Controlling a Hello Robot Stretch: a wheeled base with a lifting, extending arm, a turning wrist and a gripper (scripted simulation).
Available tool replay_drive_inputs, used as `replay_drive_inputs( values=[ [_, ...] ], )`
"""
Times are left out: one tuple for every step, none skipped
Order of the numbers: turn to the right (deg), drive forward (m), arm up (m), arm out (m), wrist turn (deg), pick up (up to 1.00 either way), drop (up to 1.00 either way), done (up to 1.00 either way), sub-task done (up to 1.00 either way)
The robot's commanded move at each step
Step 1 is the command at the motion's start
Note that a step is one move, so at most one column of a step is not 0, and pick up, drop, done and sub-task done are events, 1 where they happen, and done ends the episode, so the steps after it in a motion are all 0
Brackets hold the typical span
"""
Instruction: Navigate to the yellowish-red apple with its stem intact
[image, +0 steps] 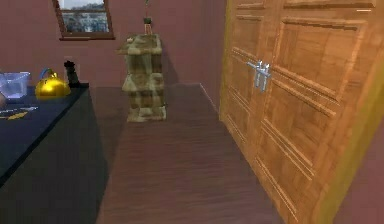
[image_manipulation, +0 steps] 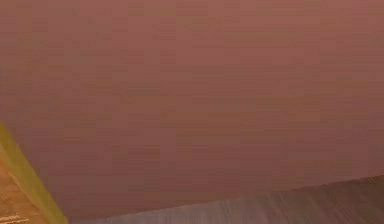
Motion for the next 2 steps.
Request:
replay_drive_inputs(
  values=[
    [0.0,0.45,0.0,0.0,0.0,0.0,0.0,0.0,0.0],
    [-18.0,0.0,0.0,0.0,0.0,0.0,0.0,0.0,0.0]
  ],
)
